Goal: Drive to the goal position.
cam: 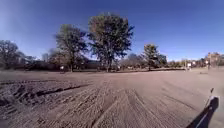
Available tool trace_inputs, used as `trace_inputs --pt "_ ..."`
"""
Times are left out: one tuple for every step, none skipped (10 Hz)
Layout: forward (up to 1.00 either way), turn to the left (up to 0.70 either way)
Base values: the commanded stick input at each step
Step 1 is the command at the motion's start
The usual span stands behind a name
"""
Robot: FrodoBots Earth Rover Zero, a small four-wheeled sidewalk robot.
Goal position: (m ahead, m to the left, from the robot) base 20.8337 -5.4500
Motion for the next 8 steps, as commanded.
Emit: trace_inputs --pt "0.5 0.05" --pt "0.5 0.11" --pt "0.5 0.26" --pt "0.5 0.42" --pt "0.5 0.36" --pt "0.5 0.15" --pt "0.5 0.0" --pt "0.5 0.0"
